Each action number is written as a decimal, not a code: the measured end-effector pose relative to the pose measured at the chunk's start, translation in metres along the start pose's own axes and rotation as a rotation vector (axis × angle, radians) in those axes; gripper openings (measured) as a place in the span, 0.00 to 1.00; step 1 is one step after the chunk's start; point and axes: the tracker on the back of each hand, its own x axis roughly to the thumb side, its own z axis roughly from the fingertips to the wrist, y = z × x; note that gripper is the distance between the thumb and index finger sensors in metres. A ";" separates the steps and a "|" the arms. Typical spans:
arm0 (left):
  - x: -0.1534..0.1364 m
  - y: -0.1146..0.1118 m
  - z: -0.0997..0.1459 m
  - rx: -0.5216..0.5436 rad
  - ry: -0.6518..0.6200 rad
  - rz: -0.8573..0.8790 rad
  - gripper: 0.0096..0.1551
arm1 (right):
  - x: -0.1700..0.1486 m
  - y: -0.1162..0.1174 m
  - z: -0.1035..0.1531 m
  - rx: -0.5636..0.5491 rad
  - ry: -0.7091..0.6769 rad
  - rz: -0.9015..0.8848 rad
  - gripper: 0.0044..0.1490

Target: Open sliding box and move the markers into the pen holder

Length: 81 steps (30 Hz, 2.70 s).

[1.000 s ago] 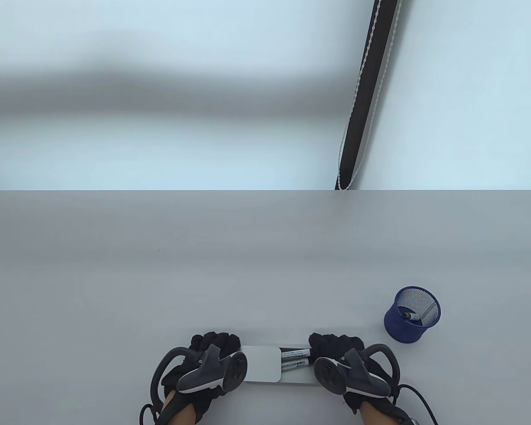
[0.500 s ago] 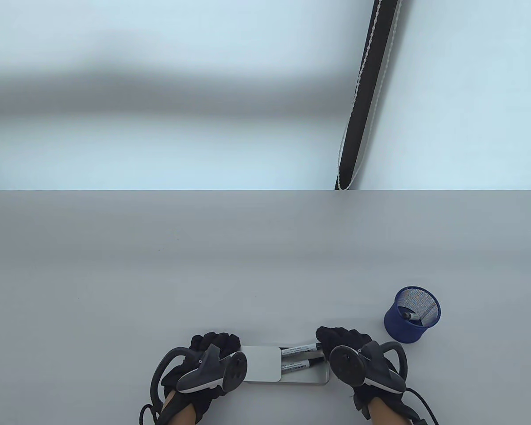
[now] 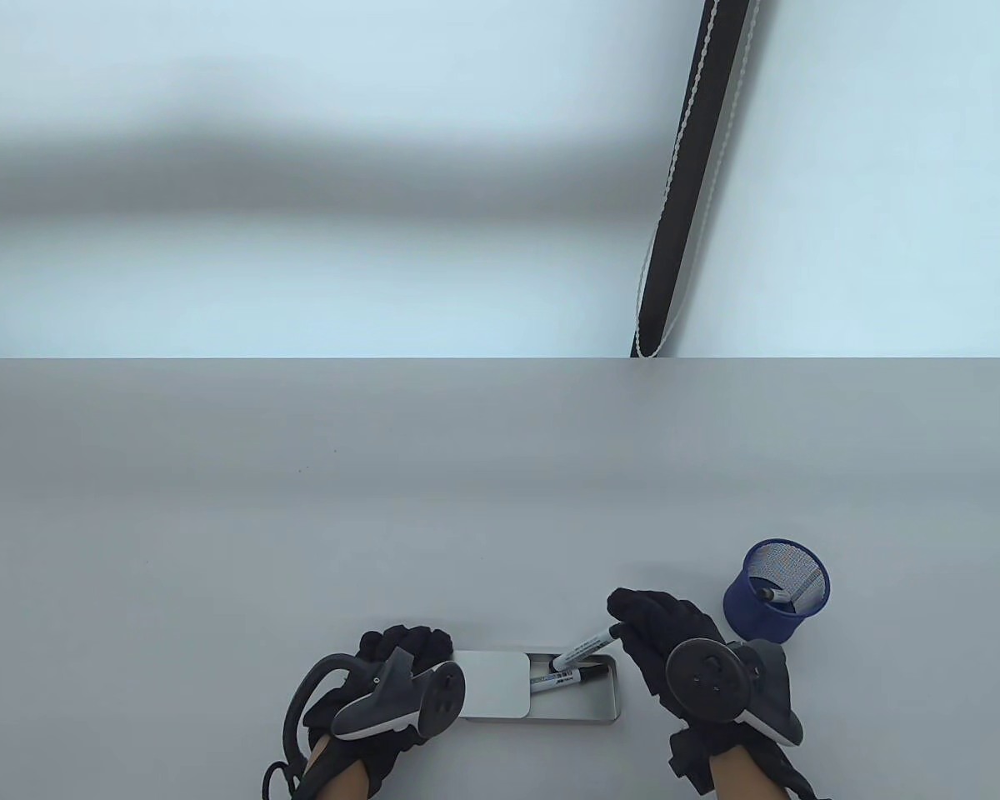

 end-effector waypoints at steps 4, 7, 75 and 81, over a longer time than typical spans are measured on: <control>0.000 0.000 0.000 0.000 0.000 0.000 0.45 | 0.001 -0.008 0.002 -0.054 -0.005 -0.018 0.24; 0.000 0.000 0.000 0.000 0.000 0.000 0.45 | 0.002 -0.015 0.003 -0.099 -0.005 -0.031 0.24; 0.002 0.001 0.000 0.000 0.000 -0.008 0.45 | -0.076 -0.037 0.040 -0.449 0.616 0.152 0.26; 0.002 0.001 0.000 0.000 -0.001 -0.006 0.44 | -0.051 -0.040 0.032 -0.453 0.460 0.220 0.29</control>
